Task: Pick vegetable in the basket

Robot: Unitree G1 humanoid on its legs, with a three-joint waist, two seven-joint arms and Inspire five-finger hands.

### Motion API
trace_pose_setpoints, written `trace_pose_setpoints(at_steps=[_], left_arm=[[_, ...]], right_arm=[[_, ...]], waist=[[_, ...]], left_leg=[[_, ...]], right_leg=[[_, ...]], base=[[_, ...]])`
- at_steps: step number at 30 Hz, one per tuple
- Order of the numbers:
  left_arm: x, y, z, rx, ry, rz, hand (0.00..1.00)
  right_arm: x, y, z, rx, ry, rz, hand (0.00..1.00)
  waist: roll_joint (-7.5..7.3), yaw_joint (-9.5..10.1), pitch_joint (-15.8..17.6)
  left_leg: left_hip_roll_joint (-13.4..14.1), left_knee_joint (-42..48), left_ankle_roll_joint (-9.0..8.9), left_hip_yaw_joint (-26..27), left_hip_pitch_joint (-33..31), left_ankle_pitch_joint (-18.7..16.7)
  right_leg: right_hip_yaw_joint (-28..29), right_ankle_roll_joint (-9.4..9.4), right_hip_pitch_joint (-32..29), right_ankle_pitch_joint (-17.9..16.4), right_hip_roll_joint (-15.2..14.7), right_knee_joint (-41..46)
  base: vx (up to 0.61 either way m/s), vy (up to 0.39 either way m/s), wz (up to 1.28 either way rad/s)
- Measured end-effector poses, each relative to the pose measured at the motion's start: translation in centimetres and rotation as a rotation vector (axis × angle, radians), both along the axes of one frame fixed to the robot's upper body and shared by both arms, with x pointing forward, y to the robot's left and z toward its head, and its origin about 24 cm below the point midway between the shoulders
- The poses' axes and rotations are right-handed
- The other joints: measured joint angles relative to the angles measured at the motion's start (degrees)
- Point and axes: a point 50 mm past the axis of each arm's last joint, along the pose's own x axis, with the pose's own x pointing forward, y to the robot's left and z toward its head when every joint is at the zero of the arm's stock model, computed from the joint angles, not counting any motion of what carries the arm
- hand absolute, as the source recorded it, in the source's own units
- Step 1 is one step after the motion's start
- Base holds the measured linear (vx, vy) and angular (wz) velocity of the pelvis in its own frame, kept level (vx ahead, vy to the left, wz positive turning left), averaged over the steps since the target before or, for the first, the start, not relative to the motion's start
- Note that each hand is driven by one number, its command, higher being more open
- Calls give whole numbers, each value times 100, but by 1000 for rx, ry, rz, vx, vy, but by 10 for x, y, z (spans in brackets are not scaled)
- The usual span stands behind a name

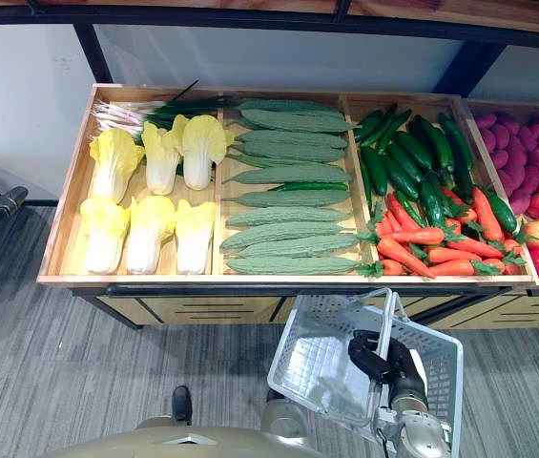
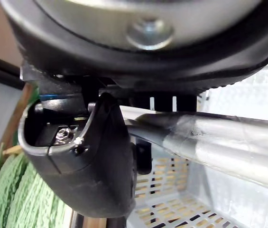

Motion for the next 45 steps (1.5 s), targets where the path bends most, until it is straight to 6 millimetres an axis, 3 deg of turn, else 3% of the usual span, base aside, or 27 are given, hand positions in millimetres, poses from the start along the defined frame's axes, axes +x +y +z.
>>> trace_pose_setpoints(at_steps=[10,19,28,29,45], left_arm=[[-1,-9,-14,-46,32,-17,100],[12,-34,-11,-6,22,-127,100],[18,-51,-23,-5,61,-185,100],[20,-61,-31,-29,75,-209,100],[21,-69,-41,-38,116,-210,100]], right_arm=[[0,0,0,4,1,7,0],[1,1,0,8,-3,14,0],[4,1,1,11,-10,22,0],[7,2,2,13,-19,28,0],[21,5,7,16,-61,65,0]], waist=[[-12,-1,6],[8,-27,18],[84,-36,65],[105,-37,78],[132,-55,313]], left_leg=[[81,3,-15,255,-95,14],[101,3,-71,303,-93,5],[104,4,-80,344,-78,7],[108,5,-81,391,-90,6],[113,24,-85,468,-214,5]], right_leg=[[-53,-19,-100,40,16,-78],[-34,-25,-123,36,34,-82],[5,-29,-131,42,39,-83],[43,-23,-136,100,45,-165],[115,-21,-283,153,57,-201]], base=[[8,0,0],[7,-1,-1],[2,1,-2],[15,14,-13],[1,2,-2]])
